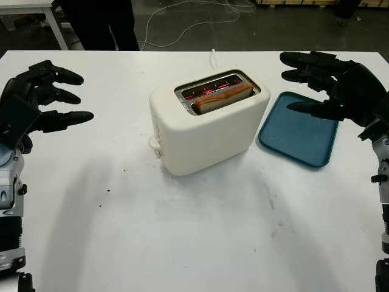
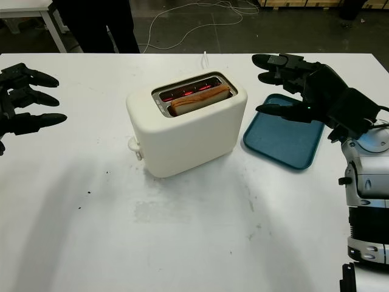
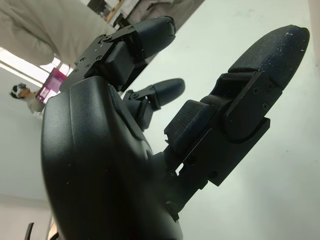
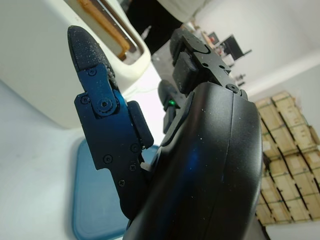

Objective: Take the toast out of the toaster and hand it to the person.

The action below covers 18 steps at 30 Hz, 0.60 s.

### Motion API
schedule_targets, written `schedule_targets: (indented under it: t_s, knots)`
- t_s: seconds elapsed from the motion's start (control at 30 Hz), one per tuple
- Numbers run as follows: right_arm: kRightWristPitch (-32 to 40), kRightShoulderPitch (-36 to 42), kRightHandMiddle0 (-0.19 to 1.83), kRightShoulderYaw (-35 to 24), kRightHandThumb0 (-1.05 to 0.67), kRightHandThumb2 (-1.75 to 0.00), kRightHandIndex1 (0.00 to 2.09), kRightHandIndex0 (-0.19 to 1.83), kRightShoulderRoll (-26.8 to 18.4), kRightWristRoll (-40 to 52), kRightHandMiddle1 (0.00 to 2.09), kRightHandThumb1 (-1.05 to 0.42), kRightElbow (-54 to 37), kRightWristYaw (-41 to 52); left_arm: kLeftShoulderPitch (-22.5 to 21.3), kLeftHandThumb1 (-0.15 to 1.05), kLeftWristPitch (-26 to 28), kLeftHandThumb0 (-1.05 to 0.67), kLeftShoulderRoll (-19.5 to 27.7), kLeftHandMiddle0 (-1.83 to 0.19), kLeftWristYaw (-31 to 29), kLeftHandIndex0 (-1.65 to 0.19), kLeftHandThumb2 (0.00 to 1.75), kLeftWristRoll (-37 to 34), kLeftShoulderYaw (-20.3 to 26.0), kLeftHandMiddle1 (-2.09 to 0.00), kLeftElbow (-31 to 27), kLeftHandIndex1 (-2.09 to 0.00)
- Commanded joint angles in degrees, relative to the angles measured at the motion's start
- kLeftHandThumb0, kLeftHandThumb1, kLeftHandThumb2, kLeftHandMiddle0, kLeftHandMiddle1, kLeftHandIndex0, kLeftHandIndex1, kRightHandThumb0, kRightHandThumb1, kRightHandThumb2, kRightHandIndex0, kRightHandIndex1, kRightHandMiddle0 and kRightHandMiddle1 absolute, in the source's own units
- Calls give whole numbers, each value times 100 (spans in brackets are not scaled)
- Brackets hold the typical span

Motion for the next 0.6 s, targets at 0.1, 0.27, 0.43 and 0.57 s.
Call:
schedule_targets:
  t_s: [0.1, 0.27, 0.43, 0.57]
  knots:
    - [-42, -1, 43, -7, -67, 0, 63, 12, 17, 6, 1, -81, 6, -3, -50, 50, -84, -105, 34, -51, 32, -49, 0, 38, -8, -119, -41, -109]
    - [-36, 3, 43, -6, -68, 0, 63, 12, 15, -2, 1, -81, 5, -10, -55, 50, -83, -105, 44, -51, 12, -49, 0, 30, -11, -118, -58, -109]
    - [-54, -5, 43, -14, -66, 0, 62, 12, 17, 24, 0, -81, 35, 19, -29, 51, -129, -105, 29, -52, 3, -50, 0, 25, -14, -117, -100, -108]
    - [-55, -5, 43, -2, -67, 0, 62, 12, 18, -4, 1, -80, 37, -2, -2, 50, -99, -105, 17, -53, -21, -50, 0, -12, -10, -116, -167, -108]
